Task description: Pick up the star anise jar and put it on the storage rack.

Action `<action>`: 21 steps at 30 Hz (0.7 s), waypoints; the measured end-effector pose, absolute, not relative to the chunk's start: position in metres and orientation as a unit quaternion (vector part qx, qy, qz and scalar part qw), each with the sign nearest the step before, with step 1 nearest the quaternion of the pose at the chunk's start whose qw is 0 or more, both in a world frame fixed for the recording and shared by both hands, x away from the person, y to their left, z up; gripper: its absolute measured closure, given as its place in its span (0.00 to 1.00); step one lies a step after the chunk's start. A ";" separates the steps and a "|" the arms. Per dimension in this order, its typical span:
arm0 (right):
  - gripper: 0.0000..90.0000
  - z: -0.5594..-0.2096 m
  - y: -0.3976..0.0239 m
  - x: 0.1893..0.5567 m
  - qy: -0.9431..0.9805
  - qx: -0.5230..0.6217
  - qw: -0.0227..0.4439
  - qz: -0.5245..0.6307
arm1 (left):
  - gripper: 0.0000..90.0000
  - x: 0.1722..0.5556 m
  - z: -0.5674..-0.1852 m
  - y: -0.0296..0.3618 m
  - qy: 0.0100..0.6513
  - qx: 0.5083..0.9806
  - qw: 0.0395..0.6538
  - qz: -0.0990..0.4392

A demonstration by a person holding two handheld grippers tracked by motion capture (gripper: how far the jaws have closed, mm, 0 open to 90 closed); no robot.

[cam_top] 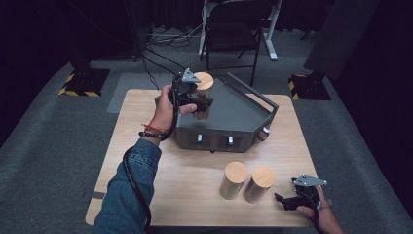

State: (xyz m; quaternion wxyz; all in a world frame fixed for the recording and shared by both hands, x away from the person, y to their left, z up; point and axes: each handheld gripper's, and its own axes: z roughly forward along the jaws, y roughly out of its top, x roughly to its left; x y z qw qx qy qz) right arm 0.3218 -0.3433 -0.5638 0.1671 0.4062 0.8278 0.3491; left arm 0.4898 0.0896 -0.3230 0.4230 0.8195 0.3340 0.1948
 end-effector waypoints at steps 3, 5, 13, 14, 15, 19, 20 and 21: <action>0.00 -0.564 -0.343 0.322 0.828 0.406 0.167 0.349 | 0.27 0.497 -0.328 0.089 0.344 0.818 0.419 0.194; 0.00 -0.564 -0.343 0.322 0.828 0.406 0.167 0.349 | 0.27 0.502 -0.332 0.089 0.353 0.816 0.417 0.192; 0.00 -0.564 -0.343 0.322 0.828 0.406 0.168 0.349 | 0.27 0.515 -0.343 0.090 0.378 0.804 0.416 0.194; 0.00 -0.564 -0.343 0.322 0.828 0.406 0.168 0.349 | 0.27 0.516 -0.344 0.090 0.380 0.803 0.414 0.197; 0.00 -0.564 -0.343 0.322 0.828 0.406 0.167 0.349 | 0.27 0.516 -0.345 0.089 0.382 0.803 0.413 0.197; 0.00 -0.564 -0.343 0.322 0.828 0.406 0.167 0.349 | 0.27 0.519 -0.348 0.086 0.385 0.803 0.411 0.196; 0.00 -0.564 -0.343 0.322 0.828 0.406 0.167 0.349 | 0.27 0.520 -0.350 0.085 0.387 0.803 0.408 0.197; 0.00 -0.564 -0.343 0.322 0.828 0.406 0.167 0.349 | 0.27 0.520 -0.350 0.085 0.387 0.803 0.408 0.197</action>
